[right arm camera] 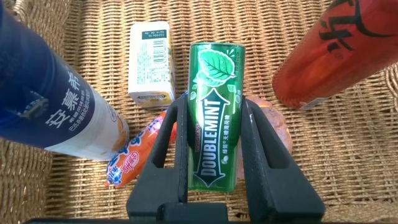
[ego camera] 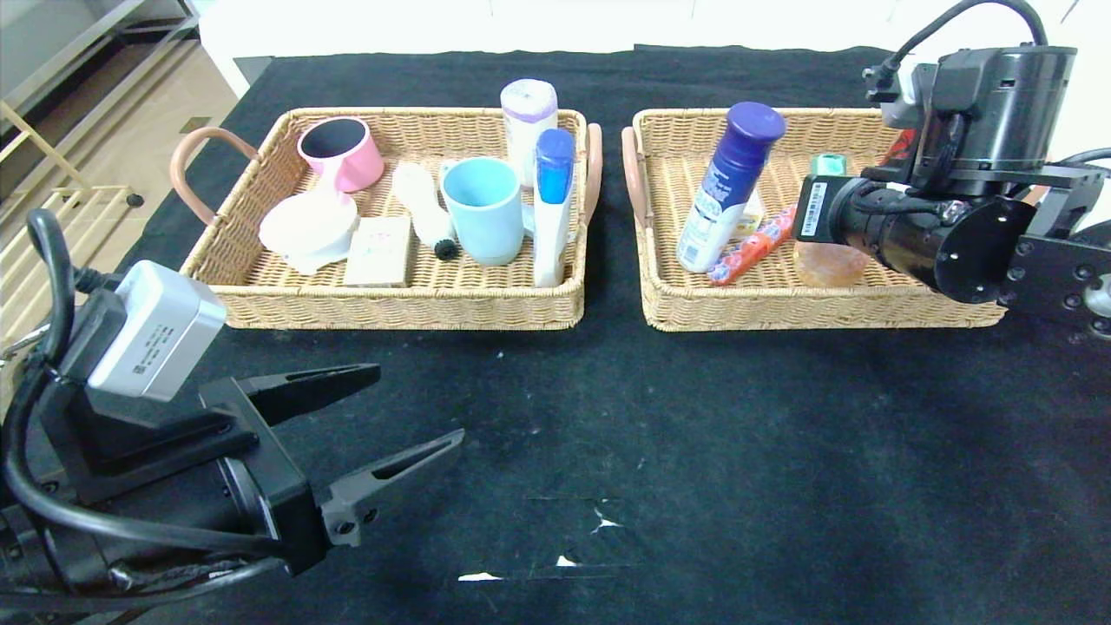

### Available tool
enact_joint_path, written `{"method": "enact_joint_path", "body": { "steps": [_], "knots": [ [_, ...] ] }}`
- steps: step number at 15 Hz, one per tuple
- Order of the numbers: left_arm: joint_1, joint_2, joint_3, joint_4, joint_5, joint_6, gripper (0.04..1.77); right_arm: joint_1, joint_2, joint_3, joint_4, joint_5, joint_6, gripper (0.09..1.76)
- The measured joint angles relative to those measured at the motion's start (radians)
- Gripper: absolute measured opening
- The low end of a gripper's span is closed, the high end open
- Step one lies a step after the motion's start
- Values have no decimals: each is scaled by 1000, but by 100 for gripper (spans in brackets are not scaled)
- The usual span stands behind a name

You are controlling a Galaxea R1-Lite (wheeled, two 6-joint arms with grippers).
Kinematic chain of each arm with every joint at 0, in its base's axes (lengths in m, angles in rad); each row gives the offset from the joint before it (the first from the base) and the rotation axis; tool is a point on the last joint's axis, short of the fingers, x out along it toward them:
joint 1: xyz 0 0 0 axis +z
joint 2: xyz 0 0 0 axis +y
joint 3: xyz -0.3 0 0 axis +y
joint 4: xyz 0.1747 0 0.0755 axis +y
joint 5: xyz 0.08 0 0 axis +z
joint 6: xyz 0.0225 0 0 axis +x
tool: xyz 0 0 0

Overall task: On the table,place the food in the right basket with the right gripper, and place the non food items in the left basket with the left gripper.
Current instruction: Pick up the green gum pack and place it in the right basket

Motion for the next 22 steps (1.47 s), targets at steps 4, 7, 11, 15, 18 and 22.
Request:
{"method": "enact_joint_path", "body": {
  "steps": [4,7,11,15,18,22],
  "knots": [
    [0,0,-1,0,0,0,172,-5,4,0,-7,0,0,58],
    [1,0,-1,0,0,0,172,-5,3,0,-7,0,0,83],
    [0,0,-1,0,0,0,172,-5,1,0,-7,-1,-2,118],
    [-1,3,0,0,0,0,172,9,-13,22,-4,-7,-2,139],
    [-1,6,1,1,1,4,172,18,-56,80,4,-6,-3,149],
    [2,-6,13,-1,41,9,172,65,-172,246,8,7,-8,158]
  ]
}}
